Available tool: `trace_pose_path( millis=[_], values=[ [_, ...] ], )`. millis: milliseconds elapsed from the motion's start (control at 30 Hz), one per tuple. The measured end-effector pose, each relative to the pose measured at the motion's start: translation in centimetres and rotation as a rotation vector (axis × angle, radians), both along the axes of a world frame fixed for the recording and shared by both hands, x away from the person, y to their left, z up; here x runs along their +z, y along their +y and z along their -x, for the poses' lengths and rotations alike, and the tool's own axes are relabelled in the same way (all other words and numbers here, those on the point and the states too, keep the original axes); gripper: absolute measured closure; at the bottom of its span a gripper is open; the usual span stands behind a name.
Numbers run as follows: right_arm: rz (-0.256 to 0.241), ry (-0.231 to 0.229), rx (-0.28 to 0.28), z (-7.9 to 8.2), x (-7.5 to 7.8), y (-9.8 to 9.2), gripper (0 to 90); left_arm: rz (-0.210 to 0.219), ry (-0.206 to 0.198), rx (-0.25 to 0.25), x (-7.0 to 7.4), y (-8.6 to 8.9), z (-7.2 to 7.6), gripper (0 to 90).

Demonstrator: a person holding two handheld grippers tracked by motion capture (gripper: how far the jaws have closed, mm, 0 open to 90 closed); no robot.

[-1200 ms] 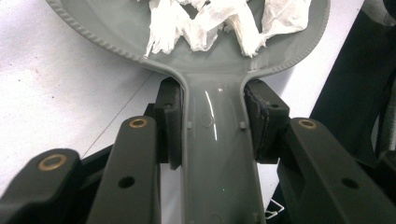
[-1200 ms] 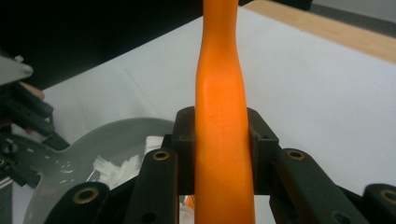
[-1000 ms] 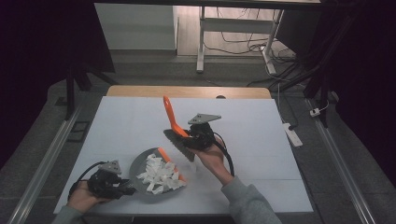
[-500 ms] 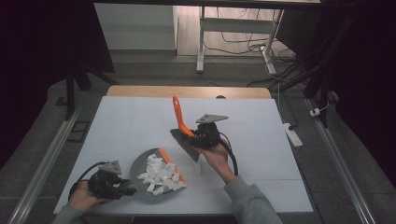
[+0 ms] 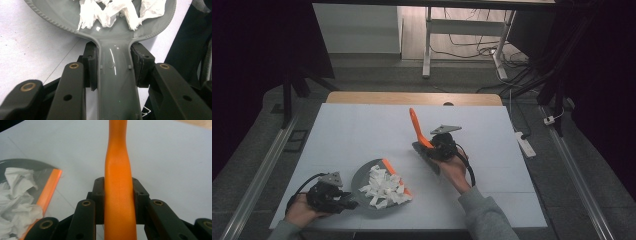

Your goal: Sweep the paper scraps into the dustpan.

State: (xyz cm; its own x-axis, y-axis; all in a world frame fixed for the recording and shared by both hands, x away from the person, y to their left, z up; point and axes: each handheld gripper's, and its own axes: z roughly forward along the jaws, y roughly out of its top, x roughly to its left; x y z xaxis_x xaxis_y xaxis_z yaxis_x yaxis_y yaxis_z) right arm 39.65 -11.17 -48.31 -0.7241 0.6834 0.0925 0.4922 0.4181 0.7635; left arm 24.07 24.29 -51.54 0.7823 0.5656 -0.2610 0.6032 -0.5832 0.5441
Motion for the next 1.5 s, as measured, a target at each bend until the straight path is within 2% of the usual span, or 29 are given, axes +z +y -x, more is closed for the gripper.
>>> trace_pose_path(
  millis=[167,267,333,400,467,567,633,700,800,867,1000,1233,1367,1500],
  values=[
    [-0.075,0.004,0.074,0.8,0.7,1.1,70.3,0.0,0.0,-0.001,0.0,0.0,0.0,61.5],
    [-0.129,-0.002,0.079,1.0,1.9,0.7,70.3,0.0,0.0,0.0,0.0,0.0,0.0,61.4],
    [-0.145,-0.024,0.074,1.1,2.8,0.3,70.3,0.001,0.002,-0.002,0.0,0.0,0.0,61.5],
    [-0.166,-0.025,0.066,1.1,3.3,-0.3,70.4,0.001,0.002,-0.001,0.0,0.0,0.0,61.5],
    [-0.158,-0.045,0.042,0.9,3.6,-0.9,70.3,0.0,0.001,-0.002,0.0,0.0,0.0,61.5],
    [-0.104,-0.046,-0.005,0.3,3.1,-1.9,70.3,-0.002,-0.001,0.0,0.0,0.0,0.0,61.5],
    [-0.059,-0.031,-0.039,-0.2,2.4,-2.6,70.3,-0.002,0.0,-0.001,0.0,-0.1,0.0,61.5],
    [-0.034,0.003,-0.063,-0.7,1.5,-3.2,70.3,-0.002,0.0,-0.002,0.0,-0.1,0.0,61.5],
    [0.006,0.033,-0.074,-0.8,0.6,-3.2,70.3,-0.003,0.0,-0.004,0.0,-0.2,-0.1,61.4],
    [0.025,0.046,-0.057,-0.5,0.2,-2.6,70.4,-0.002,0.0,-0.008,0.0,-0.4,-0.1,61.5],
    [0.032,0.066,-0.012,0.3,0.0,-0.7,70.4,-0.006,0.001,-0.019,0.0,-0.8,-0.2,61.5],
    [0.043,0.066,0.104,2.7,-0.5,4.1,70.4,-0.01,0.004,-0.035,-0.1,-1.7,-0.4,61.5],
    [0.005,0.089,0.167,3.8,-0.5,6.5,70.4,-0.013,0.005,-0.037,-0.1,-2.0,-0.4,61.4],
    [-0.066,0.119,0.21,4.8,-0.1,8.6,70.4,-0.011,0.004,-0.034,-0.2,-1.9,-0.3,61.5]
  ],
)
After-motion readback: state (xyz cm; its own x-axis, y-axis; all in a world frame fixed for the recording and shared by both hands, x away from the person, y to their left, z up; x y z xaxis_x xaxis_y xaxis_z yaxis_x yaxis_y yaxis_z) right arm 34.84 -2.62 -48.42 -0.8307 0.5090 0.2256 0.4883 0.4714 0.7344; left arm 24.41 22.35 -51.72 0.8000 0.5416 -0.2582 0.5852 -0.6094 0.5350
